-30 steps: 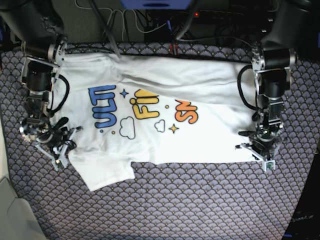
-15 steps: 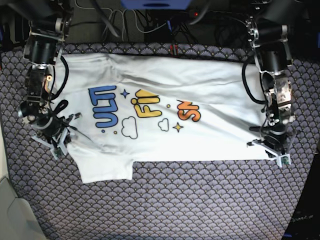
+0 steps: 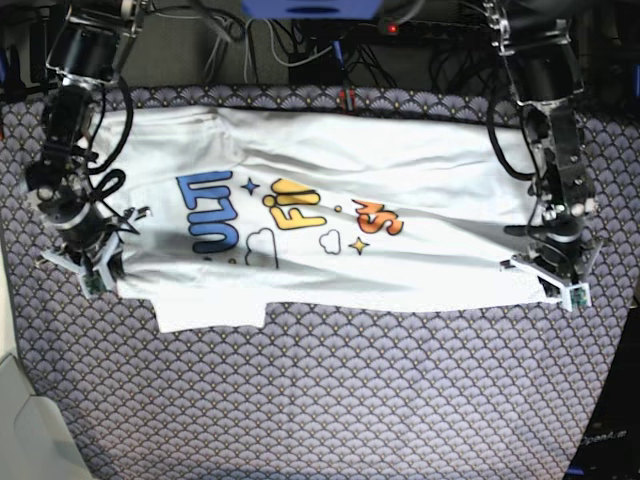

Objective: Fold the T-shirt properly
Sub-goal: 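Lift the held side edges with both grippers and fold toward the collar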

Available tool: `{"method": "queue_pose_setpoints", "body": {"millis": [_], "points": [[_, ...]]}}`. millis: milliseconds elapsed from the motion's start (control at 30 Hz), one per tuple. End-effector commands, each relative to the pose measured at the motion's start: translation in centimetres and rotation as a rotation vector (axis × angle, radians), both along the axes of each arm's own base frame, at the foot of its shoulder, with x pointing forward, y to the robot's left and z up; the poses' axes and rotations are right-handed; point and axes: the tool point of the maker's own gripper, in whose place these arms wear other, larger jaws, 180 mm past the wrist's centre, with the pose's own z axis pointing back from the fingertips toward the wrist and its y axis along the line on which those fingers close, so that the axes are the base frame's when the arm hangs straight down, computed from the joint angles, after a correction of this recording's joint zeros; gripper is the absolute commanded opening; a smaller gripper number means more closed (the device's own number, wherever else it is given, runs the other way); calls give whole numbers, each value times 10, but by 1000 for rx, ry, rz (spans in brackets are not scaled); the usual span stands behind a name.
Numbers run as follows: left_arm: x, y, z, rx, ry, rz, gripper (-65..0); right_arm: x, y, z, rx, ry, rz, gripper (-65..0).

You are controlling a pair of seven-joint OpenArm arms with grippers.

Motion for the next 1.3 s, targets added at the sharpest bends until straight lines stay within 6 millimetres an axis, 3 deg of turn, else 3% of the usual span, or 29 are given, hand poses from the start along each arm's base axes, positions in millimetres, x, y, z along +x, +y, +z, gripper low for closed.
{"method": "queue_pose_setpoints", "body": {"millis": [0, 233, 600, 867, 1067, 1267], "points": [[6, 3, 20, 25, -58, 0, -645, 5, -9, 19, -9, -61, -18, -650], [-21, -5, 20, 49, -58, -21, -645, -30, -22, 23, -48, -64, -64, -650], [-64, -11, 11, 84, -13, -46, -645, -88, 0, 17, -51, -18, -20, -650], [-83, -12, 0, 92, 27, -53, -645, -106, 0, 9, -57, 22, -21, -650], [-86, -10, 1, 103, 30, -57, -645, -111, -22, 15, -80, 12, -81, -650], [-82, -13, 17, 118, -8, -68, -645, -116, -28, 18, -93, 11, -93, -650]]}}
